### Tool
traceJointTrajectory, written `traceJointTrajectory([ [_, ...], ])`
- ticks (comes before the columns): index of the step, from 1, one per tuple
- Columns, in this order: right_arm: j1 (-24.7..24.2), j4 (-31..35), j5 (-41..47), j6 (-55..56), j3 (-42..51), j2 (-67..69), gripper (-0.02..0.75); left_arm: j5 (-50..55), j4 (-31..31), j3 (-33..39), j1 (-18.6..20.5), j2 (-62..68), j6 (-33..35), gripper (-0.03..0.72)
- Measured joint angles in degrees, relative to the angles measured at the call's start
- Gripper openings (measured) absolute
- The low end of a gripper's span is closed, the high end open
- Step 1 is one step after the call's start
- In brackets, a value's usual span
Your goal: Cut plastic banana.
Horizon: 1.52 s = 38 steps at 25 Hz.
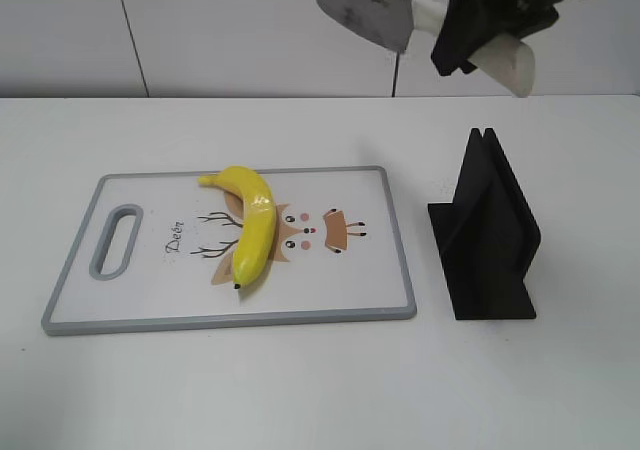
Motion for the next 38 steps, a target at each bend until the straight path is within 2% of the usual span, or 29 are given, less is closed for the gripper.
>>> traceJointTrajectory([
  [11, 0.0, -8.7, -10.3, 15.3, 19.4, -12.4, 0.167, -4.5, 0.1, 19.1, 0.0, -26.4, -0.1, 0.533],
  [18, 0.0, -10.2, -13.5, 20.8, 27.5, -16.3, 0.167, -5.5, 0.1, 27.4, 0.0, -44.2, -0.2, 0.531],
  [25, 0.0, -13.3, -14.0, 23.9, 29.9, -16.3, 0.166, -6.7, 0.1, 32.2, 0.0, -55.7, -0.2, 0.531],
  [38, 0.0, -13.7, -14.3, 24.2, 29.9, -13.3, 0.166, -7.2, 0.1, 32.5, 0.0, -57.4, -2.3, 0.525],
])
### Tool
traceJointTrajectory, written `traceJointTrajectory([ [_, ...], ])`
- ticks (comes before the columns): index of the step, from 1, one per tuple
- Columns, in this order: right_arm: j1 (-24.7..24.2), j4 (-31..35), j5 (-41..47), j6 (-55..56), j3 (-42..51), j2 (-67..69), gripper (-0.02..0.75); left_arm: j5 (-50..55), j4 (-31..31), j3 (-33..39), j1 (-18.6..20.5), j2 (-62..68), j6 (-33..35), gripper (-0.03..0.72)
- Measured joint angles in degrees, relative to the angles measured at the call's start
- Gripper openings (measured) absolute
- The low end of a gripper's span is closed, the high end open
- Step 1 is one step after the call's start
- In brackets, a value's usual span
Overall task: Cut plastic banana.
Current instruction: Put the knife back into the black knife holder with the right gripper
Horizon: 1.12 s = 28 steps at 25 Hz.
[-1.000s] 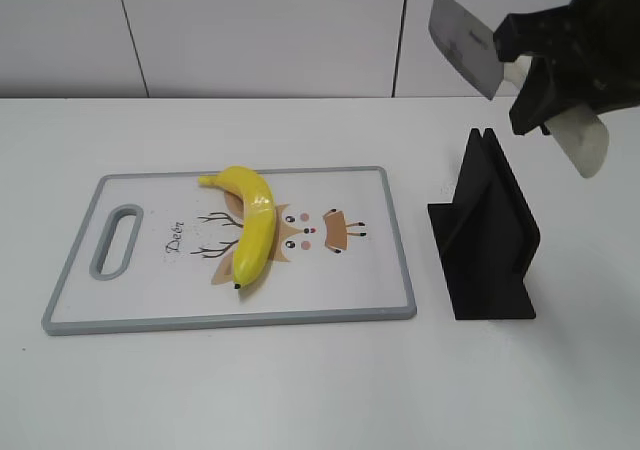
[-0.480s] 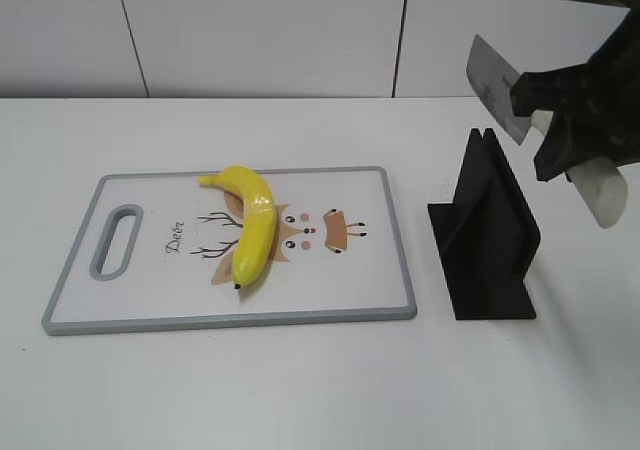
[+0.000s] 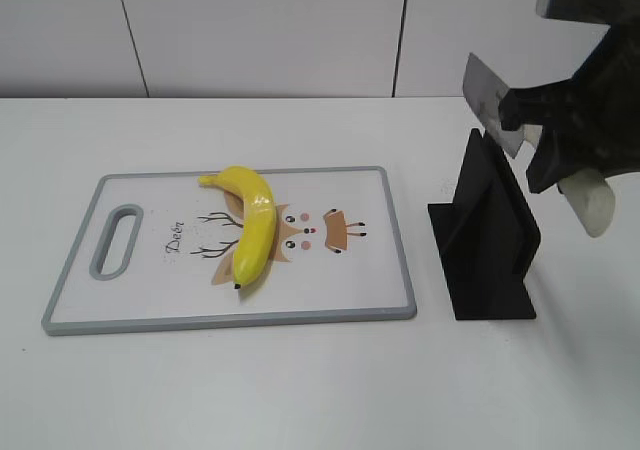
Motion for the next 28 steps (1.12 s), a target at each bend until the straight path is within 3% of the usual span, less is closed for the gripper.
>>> traceJointTrajectory([
  [9, 0.0, -2.5, -0.1, 0.2, 0.0, 3.6, 0.166, -0.1, 0.0, 0.0, 0.0, -2.3, -0.6, 0.521],
  [28, 0.0, 1.4, 3.3, 0.3, 0.0, 5.9, 0.166, -0.1, 0.0, 0.0, 0.1, -2.3, -0.7, 0.489],
])
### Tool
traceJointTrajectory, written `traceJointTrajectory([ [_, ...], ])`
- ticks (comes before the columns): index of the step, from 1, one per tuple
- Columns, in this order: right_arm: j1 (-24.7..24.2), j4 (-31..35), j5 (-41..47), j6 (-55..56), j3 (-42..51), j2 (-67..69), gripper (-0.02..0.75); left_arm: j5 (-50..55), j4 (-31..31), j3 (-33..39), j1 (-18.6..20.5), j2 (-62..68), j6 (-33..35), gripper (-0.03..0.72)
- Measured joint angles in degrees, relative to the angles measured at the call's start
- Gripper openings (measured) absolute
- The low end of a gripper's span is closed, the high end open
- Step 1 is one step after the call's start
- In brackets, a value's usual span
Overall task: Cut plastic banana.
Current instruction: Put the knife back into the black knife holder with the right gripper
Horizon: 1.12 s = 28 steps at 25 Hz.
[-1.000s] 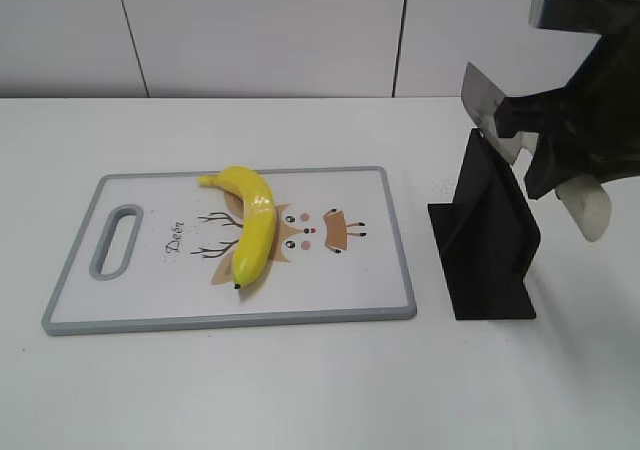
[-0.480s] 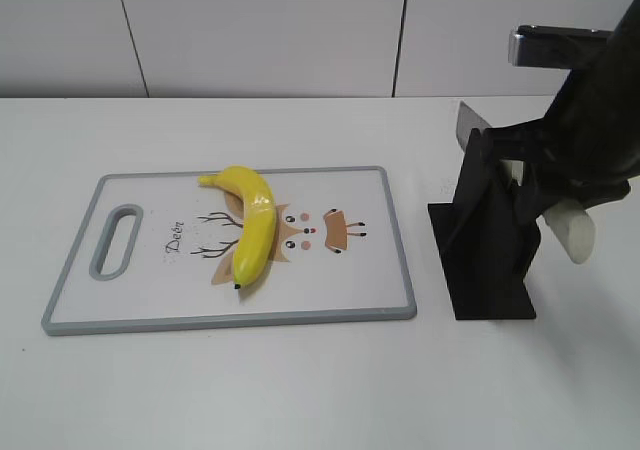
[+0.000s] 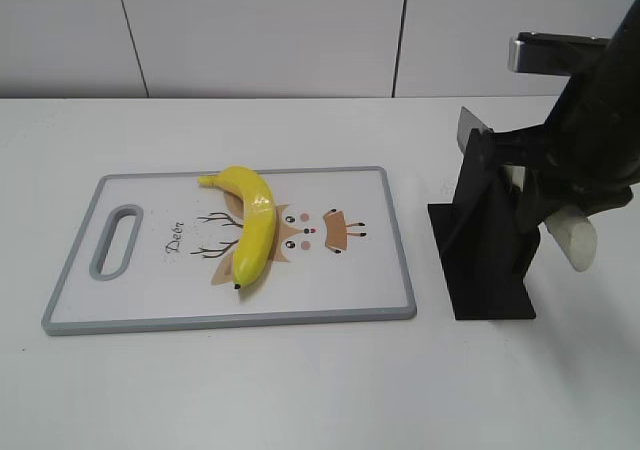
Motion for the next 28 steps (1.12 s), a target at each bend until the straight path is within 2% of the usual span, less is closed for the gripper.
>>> traceJointTrajectory([
  [9, 0.0, 0.3, 0.7, -0.3, 0.0, 0.0, 0.187, 0.0, 0.0, 0.0, 0.0, 0.0, 0.0, 0.489],
  [11, 0.0, 1.3, 1.7, -0.9, 0.0, 0.0, 0.252, 0.0, 0.0, 0.0, 0.0, 0.0, 0.0, 0.489],
  [16, 0.0, 3.8, 1.9, -2.9, 0.0, 0.0, 0.473, 0.0, 0.0, 0.0, 0.0, 0.0, 0.0, 0.489],
  [19, 0.0, 3.8, 1.8, -3.2, 0.0, 0.0, 0.559, 0.0, 0.0, 0.0, 0.0, 0.0, 0.0, 0.489],
  [22, 0.0, 3.9, 1.7, -3.4, 0.0, -0.6, 0.588, 0.0, 0.0, 0.0, 0.0, 0.0, 0.0, 0.489],
  [28, 0.0, 4.0, 0.7, -6.2, 0.0, -7.9, 0.591, 0.0, 0.0, 0.0, 0.0, 0.0, 0.0, 0.489],
])
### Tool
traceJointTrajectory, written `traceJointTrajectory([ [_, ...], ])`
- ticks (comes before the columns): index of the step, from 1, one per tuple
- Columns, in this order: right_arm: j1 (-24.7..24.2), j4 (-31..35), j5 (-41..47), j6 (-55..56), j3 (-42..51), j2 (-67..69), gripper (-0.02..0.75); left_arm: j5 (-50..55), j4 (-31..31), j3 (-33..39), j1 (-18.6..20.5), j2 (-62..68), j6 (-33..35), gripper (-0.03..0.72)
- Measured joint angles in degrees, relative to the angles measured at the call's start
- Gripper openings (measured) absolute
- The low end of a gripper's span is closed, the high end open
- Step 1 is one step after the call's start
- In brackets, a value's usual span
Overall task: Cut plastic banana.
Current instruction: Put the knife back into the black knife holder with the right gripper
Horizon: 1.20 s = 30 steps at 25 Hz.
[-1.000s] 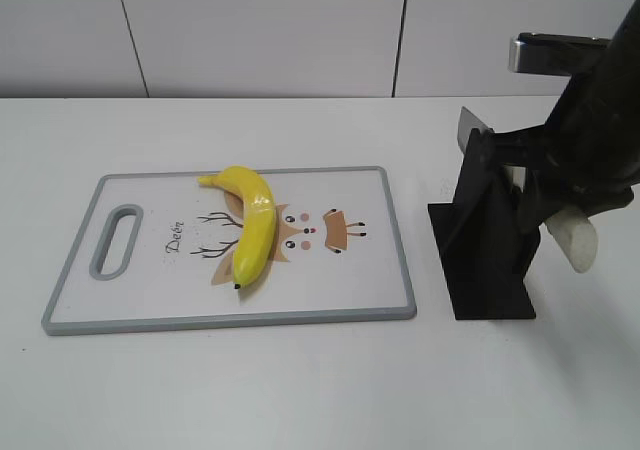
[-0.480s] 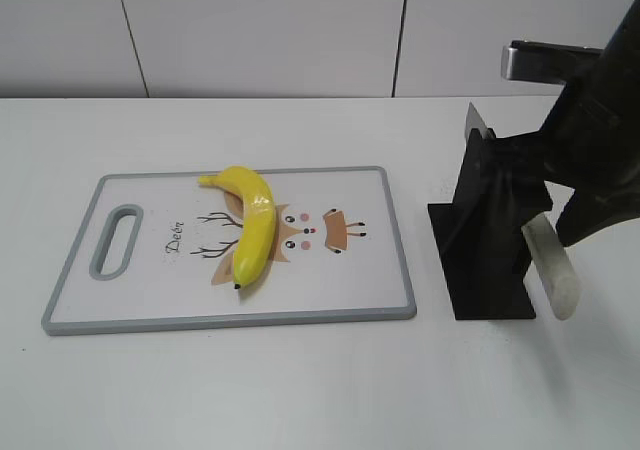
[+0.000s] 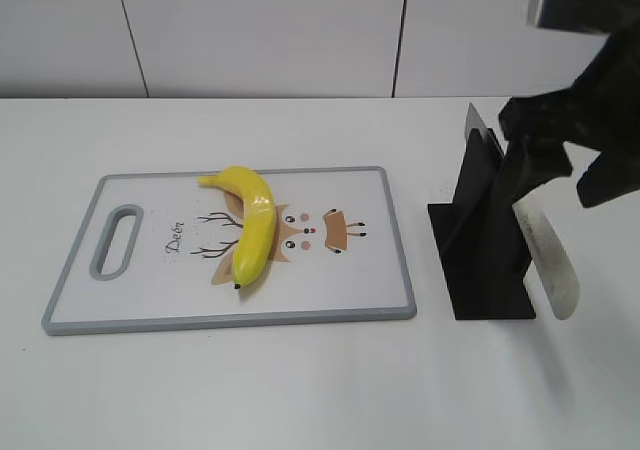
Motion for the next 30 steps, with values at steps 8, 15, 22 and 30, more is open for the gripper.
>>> traceJointTrajectory([
  [8, 0.0, 0.1, 0.0, -8.5, 0.2, -16.6, 0.591, 0.0, 0.0, 0.0, 0.0, 0.0, 0.0, 0.489],
  [15, 0.0, 0.1, -1.0, -12.6, 10.7, -31.1, 0.591, 0.0, 0.0, 0.0, 0.0, 0.0, 0.0, 0.489],
  [22, 0.0, -0.1, -2.5, -14.9, 26.6, -45.3, 0.591, 0.0, 0.0, 0.0, 0.0, 0.0, 0.0, 0.489],
  [30, 0.0, -0.3, -2.7, -16.3, 32.1, -60.1, 0.591, -0.1, 0.0, 0.0, 0.0, 0.0, 0.0, 0.489],
])
